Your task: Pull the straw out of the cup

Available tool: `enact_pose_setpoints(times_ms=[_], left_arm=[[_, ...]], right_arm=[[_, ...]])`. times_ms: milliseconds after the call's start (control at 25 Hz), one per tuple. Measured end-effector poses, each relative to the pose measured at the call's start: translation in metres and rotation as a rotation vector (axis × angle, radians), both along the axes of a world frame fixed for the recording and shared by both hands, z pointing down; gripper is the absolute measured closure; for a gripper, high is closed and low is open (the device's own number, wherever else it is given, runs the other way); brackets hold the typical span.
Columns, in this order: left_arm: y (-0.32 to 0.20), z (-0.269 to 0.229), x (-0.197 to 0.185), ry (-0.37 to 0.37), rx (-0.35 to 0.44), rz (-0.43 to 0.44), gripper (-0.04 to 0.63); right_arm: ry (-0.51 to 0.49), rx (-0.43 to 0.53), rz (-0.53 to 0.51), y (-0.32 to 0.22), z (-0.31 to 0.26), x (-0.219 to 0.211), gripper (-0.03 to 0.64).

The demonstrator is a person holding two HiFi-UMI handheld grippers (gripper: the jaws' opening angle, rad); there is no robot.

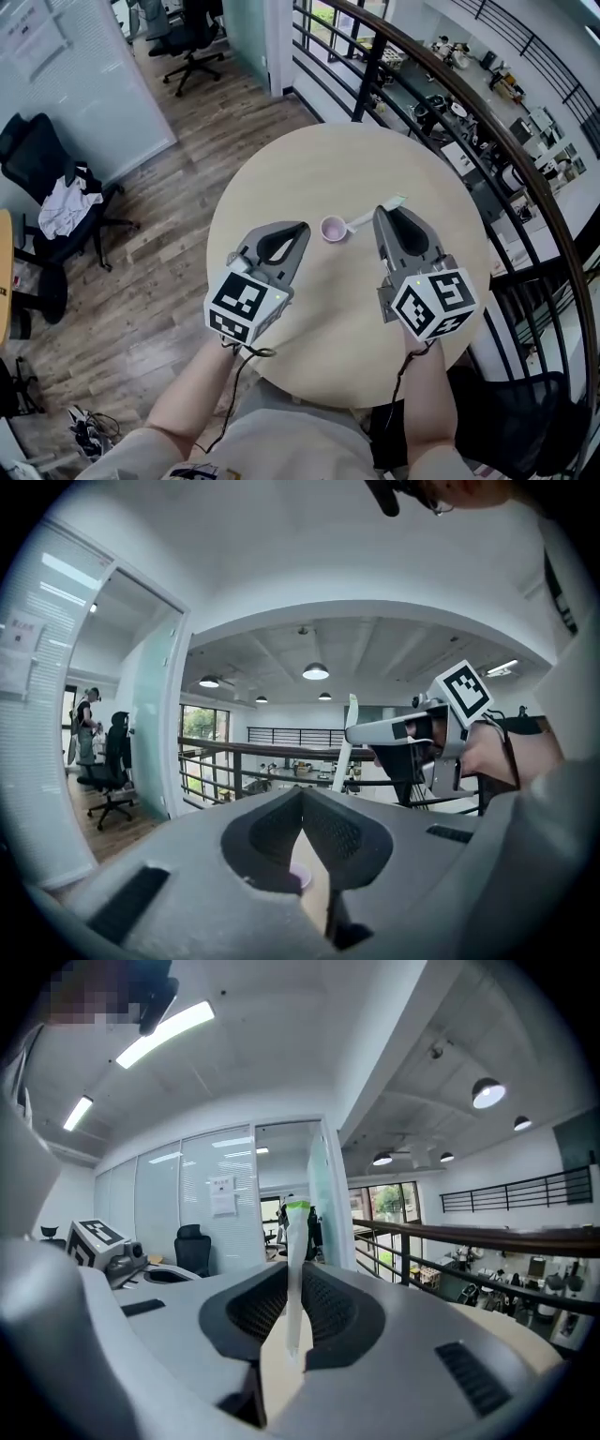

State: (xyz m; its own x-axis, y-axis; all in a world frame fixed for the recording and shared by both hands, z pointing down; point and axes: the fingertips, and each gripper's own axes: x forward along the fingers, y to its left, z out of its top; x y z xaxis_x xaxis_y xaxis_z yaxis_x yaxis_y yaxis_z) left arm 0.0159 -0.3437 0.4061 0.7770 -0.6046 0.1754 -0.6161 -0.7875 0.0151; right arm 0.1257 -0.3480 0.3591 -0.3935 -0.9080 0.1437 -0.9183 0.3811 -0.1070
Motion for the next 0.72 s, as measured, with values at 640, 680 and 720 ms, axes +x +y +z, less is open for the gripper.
enact_pose_setpoints(times_ms=[640, 680, 720], left_arm=[[0.088, -0.114, -0.006, 0.086, 0.218, -0.018, 0.583], [0.094, -0.116, -0.007, 0.083, 0.224, -0.017, 0.583], [0.1, -0.117, -0.007, 0.082, 0.224, -0.014, 0.583]], right_arm=[[0.024, 0.222, -0.038, 0.127, -0.102, -0.011, 0.561], [0.027, 0.226, -0.036, 0.133, -0.104, -0.011, 0.561], [0.027, 0.228, -0.034, 0.138, -0.105, -0.011, 0.561]])
